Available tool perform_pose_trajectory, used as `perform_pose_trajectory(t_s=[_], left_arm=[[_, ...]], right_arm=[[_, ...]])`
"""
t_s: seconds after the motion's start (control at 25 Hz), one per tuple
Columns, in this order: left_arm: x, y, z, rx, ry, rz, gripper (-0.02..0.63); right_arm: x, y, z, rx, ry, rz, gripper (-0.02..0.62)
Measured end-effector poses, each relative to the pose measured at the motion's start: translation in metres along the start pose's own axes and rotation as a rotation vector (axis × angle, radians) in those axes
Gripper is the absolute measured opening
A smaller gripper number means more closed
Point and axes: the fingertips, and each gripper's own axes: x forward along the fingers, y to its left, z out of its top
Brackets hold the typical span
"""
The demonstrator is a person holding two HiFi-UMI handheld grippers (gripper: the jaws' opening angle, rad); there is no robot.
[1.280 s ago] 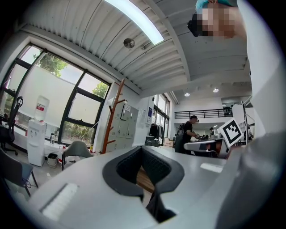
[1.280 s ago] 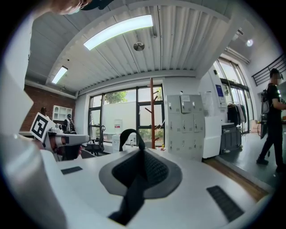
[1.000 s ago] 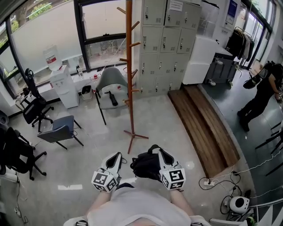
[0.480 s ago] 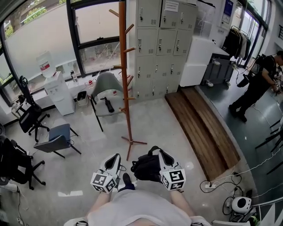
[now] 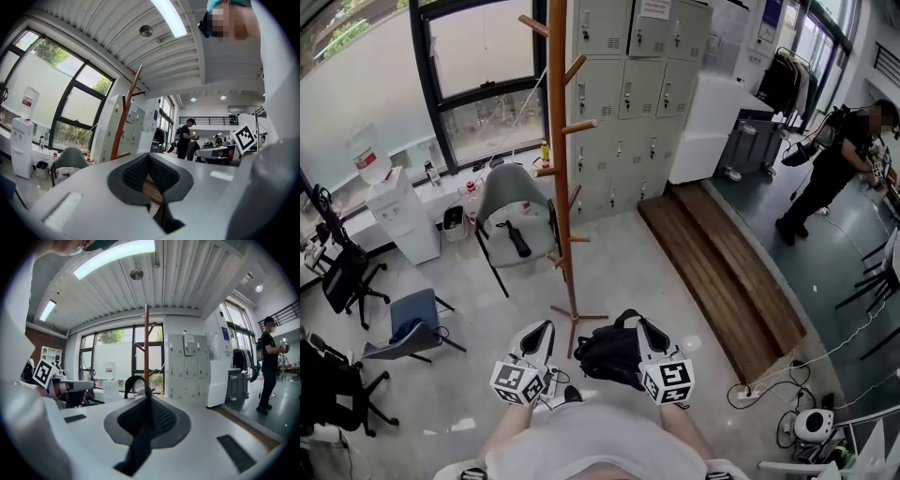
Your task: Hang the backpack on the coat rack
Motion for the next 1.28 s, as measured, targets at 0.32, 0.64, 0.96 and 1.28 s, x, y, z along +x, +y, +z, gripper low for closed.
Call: perform_pose_trajectory(t_s=[0.32,0.64,0.96,1.28], left_arm=[[0.047,0.070,0.008,-0.025,-0.001,-0.020,0.009],[0.081,0.088,0.006,-0.034,0.011,-0.022,0.009],[0.100,0.095,0.008,-0.020,0.009,0.100,0.011],[0.124,0.077,0.014,-0.023,-0.049,0.268,0.009]], right_arm=[[0.080,-0.007,0.019,-0.010,-0.003,-0.037,0.025],[0.122,-0.017,0.028,-0.023,-0.006,0.003,0.023],[0.159,-0.033,0.022,-0.025,0.010,0.146,0.023],[0.182,-0.051,0.017,-0.034,0.019,0.353,0.021]])
